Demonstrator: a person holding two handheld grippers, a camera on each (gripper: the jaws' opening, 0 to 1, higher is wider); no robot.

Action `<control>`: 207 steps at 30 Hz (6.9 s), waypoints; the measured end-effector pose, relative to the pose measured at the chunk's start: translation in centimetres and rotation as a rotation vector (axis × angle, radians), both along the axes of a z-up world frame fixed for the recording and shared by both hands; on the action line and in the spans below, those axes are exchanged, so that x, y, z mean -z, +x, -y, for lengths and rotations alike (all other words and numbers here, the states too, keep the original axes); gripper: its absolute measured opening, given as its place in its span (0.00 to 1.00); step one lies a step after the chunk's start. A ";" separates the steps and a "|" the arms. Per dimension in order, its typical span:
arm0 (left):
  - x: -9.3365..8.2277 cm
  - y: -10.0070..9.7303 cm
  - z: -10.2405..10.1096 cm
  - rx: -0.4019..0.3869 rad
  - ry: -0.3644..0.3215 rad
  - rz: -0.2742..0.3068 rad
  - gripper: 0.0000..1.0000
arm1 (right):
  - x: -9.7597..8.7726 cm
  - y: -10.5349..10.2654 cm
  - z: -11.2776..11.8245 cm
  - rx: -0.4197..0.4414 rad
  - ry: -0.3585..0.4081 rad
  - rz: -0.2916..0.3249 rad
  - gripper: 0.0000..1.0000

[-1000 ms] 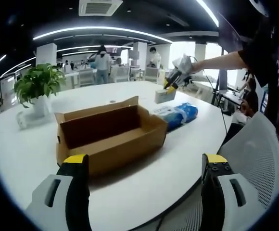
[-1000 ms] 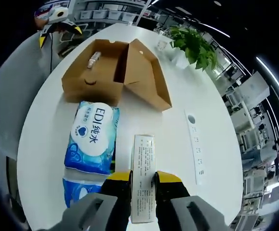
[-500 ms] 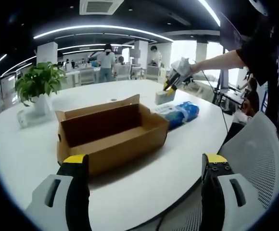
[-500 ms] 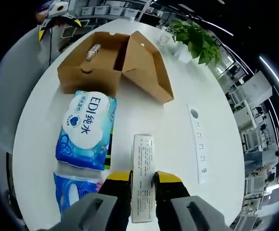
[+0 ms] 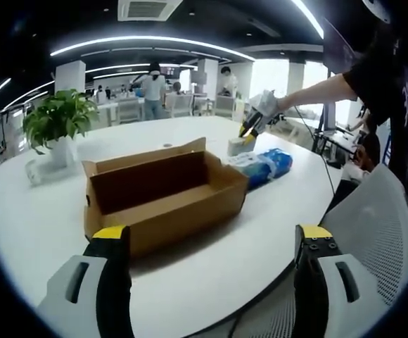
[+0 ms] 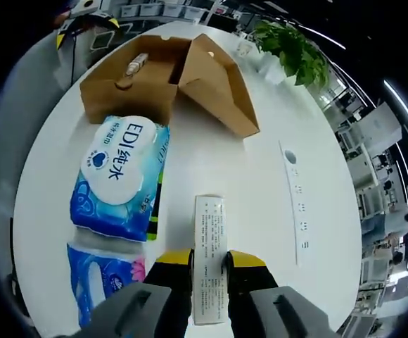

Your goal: Operate the shoe box by opening the lid, removing the specified soft item, and placing it in the target area until the item is outside and the box remains undamaged.

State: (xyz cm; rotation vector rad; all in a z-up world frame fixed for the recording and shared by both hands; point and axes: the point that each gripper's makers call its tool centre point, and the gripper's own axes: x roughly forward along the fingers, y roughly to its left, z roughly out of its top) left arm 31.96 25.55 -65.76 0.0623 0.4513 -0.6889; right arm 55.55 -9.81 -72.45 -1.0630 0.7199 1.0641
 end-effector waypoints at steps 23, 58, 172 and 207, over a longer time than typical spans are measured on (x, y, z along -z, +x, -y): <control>0.3 -0.1 -0.1 0.001 0.011 -0.007 0.96 | 1.7 0.1 1.4 0.022 -0.027 -0.044 0.14; -0.1 0.2 0.0 -0.003 -0.001 0.009 0.95 | 1.9 -2.9 5.3 0.004 -0.120 -0.092 0.14; -1.3 -0.3 0.6 0.033 -0.051 0.048 0.99 | -4.8 -8.5 0.5 0.474 0.310 -0.012 0.99; -2.8 2.0 -0.5 0.032 -0.082 0.021 0.97 | -5.6 -15.7 0.5 0.712 0.524 0.078 1.00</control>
